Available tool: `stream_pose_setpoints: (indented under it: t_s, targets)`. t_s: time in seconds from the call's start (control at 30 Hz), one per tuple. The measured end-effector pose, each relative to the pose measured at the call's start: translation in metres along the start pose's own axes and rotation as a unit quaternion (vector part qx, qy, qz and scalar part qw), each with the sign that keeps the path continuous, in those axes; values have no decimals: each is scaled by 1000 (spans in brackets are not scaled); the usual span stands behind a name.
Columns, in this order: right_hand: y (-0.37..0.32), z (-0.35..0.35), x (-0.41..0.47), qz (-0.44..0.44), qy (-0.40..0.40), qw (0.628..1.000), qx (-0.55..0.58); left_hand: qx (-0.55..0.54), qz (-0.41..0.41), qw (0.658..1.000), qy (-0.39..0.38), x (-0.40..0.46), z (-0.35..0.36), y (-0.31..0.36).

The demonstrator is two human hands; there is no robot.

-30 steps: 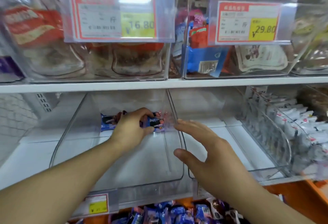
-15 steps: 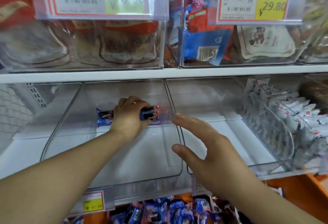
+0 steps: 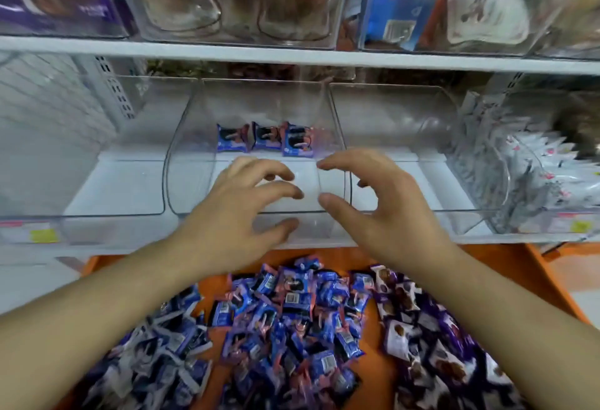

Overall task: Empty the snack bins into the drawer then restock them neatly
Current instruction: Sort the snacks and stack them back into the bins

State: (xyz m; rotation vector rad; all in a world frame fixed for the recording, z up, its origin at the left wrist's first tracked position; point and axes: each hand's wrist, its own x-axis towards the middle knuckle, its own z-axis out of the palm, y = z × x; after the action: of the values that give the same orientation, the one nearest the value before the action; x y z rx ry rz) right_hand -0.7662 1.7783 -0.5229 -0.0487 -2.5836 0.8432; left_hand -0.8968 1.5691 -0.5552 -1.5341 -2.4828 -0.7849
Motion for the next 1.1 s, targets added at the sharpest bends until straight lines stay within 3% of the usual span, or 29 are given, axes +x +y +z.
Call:
stream_pose_setpoints:
  t_s: [0.1,0.27,0.37,0.53,0.73,0.87,1.0,1.1]
  targets:
    - [-21,17,-31,-13,-142,990,18,-17,27,998,-62,-64,19,12]
    - [16,81,-67,69,-274,958,-44,-55,-149,963,-216,-131,90,-24]
    - [56,119,-86,158,-331,927,-81,-60,-258,931,-250,-144,128,-42]
    - [99,177,-105,227,-322,916,-82,-70,-335,896,-282,-151,184,-65]
    - [121,226,-121,191,-316,911,-181,-111,-389,874,-271,-149,222,-72]
    - [123,232,-122,190,-307,915,-182,-141,-417,861,-255,-154,229,-70]
    - [110,216,-114,267,-292,916,-73,-141,-405,877,-215,-152,213,-66]
    - [94,185,-98,374,-277,881,87,-171,-409,873,-202,-135,183,-60]
